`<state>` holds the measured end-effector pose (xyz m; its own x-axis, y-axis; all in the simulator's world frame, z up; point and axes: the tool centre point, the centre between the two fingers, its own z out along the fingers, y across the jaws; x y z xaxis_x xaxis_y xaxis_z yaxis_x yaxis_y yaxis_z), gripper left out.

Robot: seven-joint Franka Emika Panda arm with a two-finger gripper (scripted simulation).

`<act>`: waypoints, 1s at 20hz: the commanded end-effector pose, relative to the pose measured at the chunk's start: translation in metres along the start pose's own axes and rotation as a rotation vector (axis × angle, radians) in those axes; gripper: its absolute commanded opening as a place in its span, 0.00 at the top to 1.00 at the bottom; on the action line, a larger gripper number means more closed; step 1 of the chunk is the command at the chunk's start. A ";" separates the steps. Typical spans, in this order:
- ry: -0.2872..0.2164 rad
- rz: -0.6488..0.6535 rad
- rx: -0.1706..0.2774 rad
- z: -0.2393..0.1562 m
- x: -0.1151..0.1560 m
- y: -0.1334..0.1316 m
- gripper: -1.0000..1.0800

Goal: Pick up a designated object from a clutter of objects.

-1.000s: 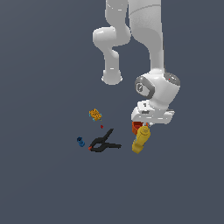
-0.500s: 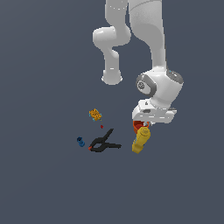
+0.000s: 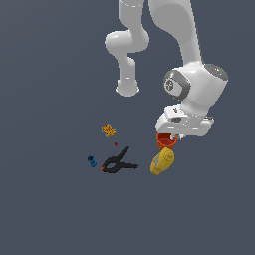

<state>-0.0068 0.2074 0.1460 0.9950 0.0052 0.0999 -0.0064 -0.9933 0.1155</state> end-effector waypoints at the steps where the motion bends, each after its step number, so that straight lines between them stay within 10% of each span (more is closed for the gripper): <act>1: 0.003 0.000 0.003 -0.024 0.011 -0.002 1.00; 20: 0.003 0.001 0.003 -0.187 0.092 -0.010 1.00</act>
<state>0.0615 0.2380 0.3269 0.9948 0.0046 0.1020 -0.0070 -0.9936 0.1130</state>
